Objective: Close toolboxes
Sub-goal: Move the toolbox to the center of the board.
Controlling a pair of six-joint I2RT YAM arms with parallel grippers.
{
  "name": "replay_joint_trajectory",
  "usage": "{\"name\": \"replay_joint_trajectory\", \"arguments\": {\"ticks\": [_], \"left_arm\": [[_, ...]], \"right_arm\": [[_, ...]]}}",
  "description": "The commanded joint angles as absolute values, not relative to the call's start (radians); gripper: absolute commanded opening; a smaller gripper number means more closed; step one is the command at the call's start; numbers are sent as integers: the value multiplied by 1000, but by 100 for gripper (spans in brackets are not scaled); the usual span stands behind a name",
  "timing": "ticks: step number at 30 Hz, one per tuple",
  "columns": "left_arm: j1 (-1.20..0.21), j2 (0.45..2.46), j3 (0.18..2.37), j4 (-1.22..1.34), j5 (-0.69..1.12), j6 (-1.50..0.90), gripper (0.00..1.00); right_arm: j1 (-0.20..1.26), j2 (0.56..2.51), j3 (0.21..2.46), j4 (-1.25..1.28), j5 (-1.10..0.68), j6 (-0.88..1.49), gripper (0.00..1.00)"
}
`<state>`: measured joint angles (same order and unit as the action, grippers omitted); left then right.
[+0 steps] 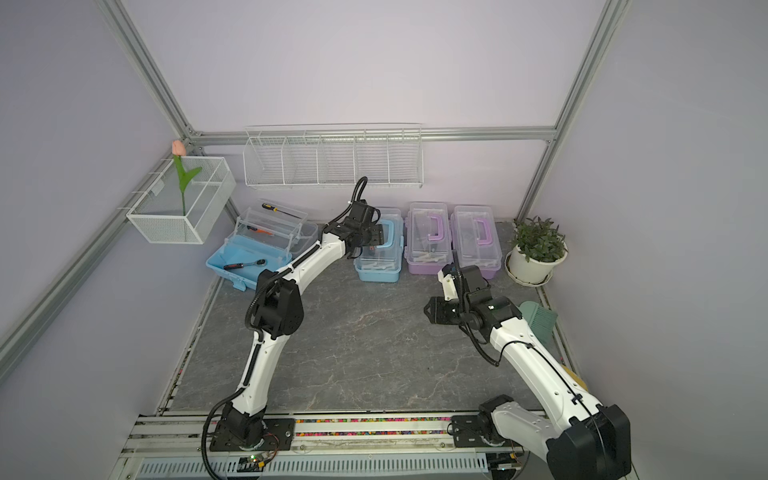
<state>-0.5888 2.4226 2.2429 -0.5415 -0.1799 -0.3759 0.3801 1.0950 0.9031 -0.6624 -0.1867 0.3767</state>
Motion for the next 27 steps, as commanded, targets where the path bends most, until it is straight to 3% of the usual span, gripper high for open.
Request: {"name": "replay_joint_trajectory", "arguments": {"ticks": [1, 3, 11, 18, 22, 24, 27], "left_arm": [[-586, 2491, 2288, -457, -124, -335, 47], [-586, 2507, 2307, -456, -88, -324, 48], [-587, 2407, 2189, -407, -52, -243, 97], [-588, 2138, 1936, -302, -78, -175, 99], [-588, 1953, 1867, -482, -165, -170, 99], [-588, 1863, 1800, -593, -266, -179, 99], [-569, 1737, 1649, -706, -370, -188, 100]], "right_arm": [[370, 1078, 885, -685, -177, 348, 46], [367, 1082, 885, -679, -182, 347, 46], [361, 1098, 860, -661, -193, 349, 46], [360, 1090, 866, -671, -194, 350, 47], [360, 1086, 867, -673, -193, 352, 48], [359, 1088, 863, -668, -193, 350, 58], [356, 1098, 864, -669, -191, 342, 61]]}}
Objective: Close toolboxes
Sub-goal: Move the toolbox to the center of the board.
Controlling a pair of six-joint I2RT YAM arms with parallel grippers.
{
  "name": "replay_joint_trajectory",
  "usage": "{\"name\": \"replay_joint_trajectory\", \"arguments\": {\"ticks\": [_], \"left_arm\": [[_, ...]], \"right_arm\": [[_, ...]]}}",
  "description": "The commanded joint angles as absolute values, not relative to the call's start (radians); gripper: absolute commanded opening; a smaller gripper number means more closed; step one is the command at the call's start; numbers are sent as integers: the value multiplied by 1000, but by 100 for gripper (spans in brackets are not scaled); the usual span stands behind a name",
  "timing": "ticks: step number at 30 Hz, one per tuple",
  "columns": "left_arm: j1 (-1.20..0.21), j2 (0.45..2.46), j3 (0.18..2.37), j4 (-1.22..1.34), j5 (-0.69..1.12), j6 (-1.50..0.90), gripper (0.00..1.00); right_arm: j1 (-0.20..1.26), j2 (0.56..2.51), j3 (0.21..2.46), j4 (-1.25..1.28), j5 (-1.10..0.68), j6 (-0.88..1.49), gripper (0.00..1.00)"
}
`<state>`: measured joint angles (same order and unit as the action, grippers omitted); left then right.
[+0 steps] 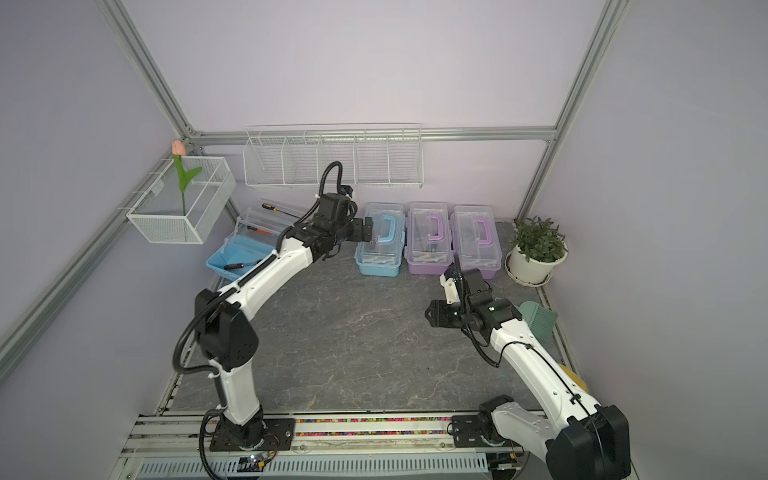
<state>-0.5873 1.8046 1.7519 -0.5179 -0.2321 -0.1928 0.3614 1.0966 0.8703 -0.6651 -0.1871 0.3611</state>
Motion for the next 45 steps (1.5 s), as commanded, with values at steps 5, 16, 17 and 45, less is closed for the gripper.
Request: {"name": "replay_joint_trajectory", "arguments": {"ticks": [5, 16, 17, 45], "left_arm": [[-451, 1591, 1393, -743, -318, -287, 95], [-166, 1615, 1204, -582, -330, -294, 83], [-165, 1650, 1235, -617, -337, -290, 82], [-274, 1897, 1344, -690, -239, -265, 70]], "right_arm": [[352, 1109, 850, -645, -246, 339, 72], [353, 1075, 801, -633, -290, 352, 76], [353, 1074, 798, -632, -287, 354, 76], [350, 1071, 782, -637, -275, 351, 76]]}}
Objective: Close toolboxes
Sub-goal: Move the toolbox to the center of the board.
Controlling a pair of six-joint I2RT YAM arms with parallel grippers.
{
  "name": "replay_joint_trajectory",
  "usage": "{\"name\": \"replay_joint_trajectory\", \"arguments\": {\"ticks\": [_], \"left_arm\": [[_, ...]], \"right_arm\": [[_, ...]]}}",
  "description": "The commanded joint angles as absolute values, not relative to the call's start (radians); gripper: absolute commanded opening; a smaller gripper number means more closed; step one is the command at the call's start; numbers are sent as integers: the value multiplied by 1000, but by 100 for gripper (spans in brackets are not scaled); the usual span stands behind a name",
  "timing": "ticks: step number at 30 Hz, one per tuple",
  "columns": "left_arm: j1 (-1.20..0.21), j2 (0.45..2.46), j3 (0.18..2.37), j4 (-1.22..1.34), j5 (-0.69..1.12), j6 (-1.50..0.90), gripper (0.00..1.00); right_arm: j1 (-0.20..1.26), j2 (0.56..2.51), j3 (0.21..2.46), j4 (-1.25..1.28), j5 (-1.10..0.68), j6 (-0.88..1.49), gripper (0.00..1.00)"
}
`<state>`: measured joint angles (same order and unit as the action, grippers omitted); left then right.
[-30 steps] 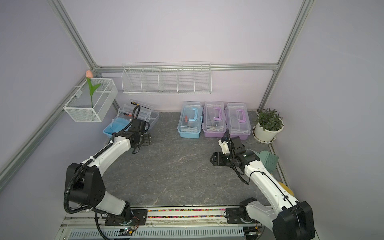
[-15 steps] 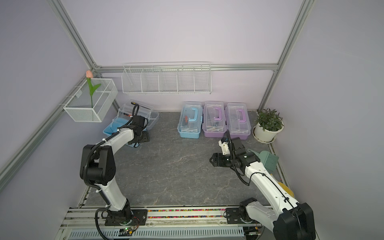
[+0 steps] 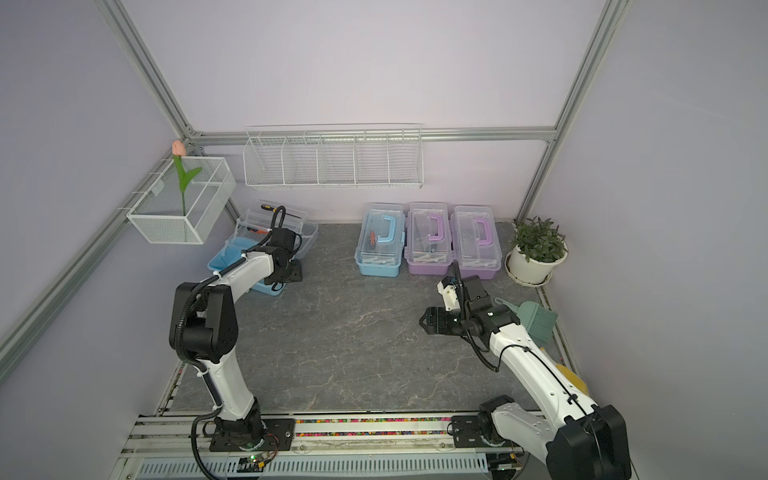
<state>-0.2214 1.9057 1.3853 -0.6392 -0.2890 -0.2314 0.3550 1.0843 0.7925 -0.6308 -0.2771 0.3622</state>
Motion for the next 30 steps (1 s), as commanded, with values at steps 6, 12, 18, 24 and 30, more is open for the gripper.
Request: {"name": "replay_joint_trajectory", "arguments": {"ticks": [6, 12, 18, 24, 30], "left_arm": [[-358, 1825, 1232, -615, -67, -357, 68], [-606, 1770, 1134, -544, -68, -486, 67], [-753, 1807, 1088, -388, 71, -593, 67], [-851, 1879, 1258, -345, 155, -583, 67], [-878, 2028, 1482, -330, 255, -551, 70]], "right_arm": [[350, 1075, 784, -640, -275, 347, 76], [351, 1065, 770, -640, -278, 351, 76], [349, 1054, 761, -641, -283, 350, 75], [348, 1001, 725, -620, -275, 381, 75], [340, 940, 702, -635, -253, 404, 75]]}}
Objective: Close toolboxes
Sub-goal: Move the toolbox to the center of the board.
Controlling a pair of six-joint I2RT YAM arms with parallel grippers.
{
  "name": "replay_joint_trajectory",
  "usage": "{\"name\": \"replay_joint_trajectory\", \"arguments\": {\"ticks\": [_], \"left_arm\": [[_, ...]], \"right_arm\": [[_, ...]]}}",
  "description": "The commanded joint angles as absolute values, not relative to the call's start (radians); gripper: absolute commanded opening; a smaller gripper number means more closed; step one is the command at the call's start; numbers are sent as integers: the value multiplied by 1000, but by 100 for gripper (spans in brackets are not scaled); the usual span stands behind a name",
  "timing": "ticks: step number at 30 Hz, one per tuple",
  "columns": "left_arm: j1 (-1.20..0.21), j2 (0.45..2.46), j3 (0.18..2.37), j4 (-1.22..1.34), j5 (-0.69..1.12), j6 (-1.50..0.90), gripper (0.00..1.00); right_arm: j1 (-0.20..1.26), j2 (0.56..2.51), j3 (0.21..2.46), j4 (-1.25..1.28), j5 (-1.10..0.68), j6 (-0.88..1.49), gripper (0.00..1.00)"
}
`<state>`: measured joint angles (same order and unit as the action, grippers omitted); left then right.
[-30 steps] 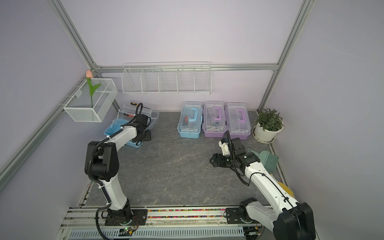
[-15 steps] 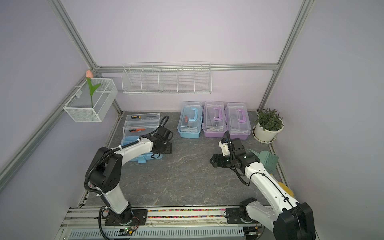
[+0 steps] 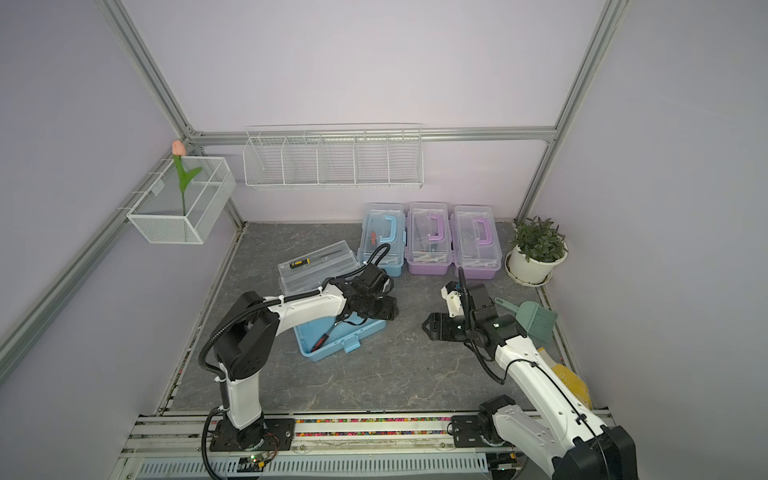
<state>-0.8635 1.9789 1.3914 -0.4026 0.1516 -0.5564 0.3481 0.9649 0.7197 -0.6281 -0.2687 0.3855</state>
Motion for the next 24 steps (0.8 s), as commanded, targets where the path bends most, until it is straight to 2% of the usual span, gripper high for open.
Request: {"name": "replay_joint_trajectory", "arguments": {"ticks": [1, 6, 10, 12, 16, 21, 24], "left_arm": [[-878, 2058, 1523, -339, 266, -544, 71], [-877, 2127, 1627, -326, 270, -559, 73], [-878, 2096, 1627, -305, 248, -566, 76], [-877, 2066, 1614, -311, 246, -552, 81], [-881, 1999, 1592, -364, 263, -501, 99], [-881, 1898, 1588, -484, 269, -433, 99], [-881, 1832, 1649, -667, 234, -360, 99]], "right_arm": [[338, 929, 698, -636, -251, 407, 75], [337, 893, 672, -635, -248, 432, 75], [339, 902, 657, -634, -252, 449, 74], [356, 905, 655, -628, -242, 464, 74], [428, 926, 655, -575, -207, 519, 74], [522, 1002, 671, -493, -188, 572, 69], [563, 1039, 688, -466, -165, 581, 68]]}}
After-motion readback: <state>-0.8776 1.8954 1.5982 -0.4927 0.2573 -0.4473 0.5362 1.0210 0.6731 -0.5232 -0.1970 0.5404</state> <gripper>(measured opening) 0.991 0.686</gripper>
